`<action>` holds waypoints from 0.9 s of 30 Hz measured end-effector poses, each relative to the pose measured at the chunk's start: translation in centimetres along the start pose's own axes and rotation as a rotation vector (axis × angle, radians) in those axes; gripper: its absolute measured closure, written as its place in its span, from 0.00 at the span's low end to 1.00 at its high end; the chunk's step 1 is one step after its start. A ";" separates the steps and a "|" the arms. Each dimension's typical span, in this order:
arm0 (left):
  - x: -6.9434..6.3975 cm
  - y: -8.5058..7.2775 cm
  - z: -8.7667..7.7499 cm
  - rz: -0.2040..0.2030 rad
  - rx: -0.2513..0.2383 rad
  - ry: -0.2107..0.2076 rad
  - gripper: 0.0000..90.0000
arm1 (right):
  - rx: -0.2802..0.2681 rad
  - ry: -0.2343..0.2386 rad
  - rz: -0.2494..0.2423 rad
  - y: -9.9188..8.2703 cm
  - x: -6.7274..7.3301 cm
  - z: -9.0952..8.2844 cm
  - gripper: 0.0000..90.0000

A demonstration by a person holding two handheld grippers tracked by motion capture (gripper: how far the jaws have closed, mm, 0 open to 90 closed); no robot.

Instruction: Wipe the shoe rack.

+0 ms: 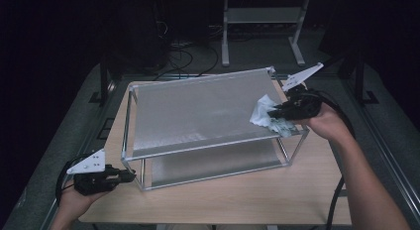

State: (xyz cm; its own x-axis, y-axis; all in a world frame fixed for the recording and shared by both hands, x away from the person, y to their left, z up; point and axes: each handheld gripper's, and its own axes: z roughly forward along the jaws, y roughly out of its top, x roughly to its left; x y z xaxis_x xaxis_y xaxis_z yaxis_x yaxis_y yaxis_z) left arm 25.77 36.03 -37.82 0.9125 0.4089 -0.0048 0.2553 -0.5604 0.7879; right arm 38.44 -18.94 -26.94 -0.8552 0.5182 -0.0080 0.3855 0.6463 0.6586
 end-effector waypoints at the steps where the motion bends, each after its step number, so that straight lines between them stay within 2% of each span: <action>1: 0.0 0.0 -0.1 0.002 0.003 0.002 0.91 | 0.004 0.002 -0.011 0.3 0.2 0.5 0.89; 3: 0.1 -0.3 -0.4 -0.002 0.003 0.005 0.91 | -0.006 0.011 -0.014 0.6 0.2 0.8 0.89; 7: 0.1 -0.4 -0.4 0.000 -0.003 0.005 0.91 | -0.010 0.015 0.022 0.1 -0.6 0.3 0.89; 17: 0.2 -0.5 -0.7 -0.005 0.001 0.014 0.91 | 0.010 0.001 -0.005 0.3 -0.4 0.3 0.89; 19: 0.2 -0.5 -0.7 -0.002 0.002 0.013 0.91 | -0.005 0.019 -0.010 0.5 -0.2 0.5 0.89; 21: 0.3 -0.6 -0.8 -0.006 -0.004 0.012 0.91 | -0.001 0.017 -0.023 0.7 0.1 0.8 0.89; 23: 0.3 -0.7 -0.9 -0.007 -0.005 0.011 0.91 | -0.005 0.024 -0.014 0.7 0.0 0.8 0.89; 25: 0.4 -0.8 -0.9 -0.005 -0.004 0.012 0.91 | 0.003 0.011 -0.002 0.6 -0.3 0.5 0.89; 27: 0.3 -0.7 -0.9 -0.006 0.000 0.011 0.91 | 0.007 0.001 -0.011 0.9 -0.1 0.7 0.89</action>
State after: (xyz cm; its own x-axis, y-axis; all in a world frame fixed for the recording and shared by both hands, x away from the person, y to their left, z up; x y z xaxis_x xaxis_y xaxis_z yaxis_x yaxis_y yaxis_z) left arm 25.63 37.20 -37.81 0.9074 0.4203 -0.0027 0.2607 -0.5576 0.7881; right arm 39.09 -18.03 -26.92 -0.8599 0.5102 -0.0143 0.3782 0.6558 0.6534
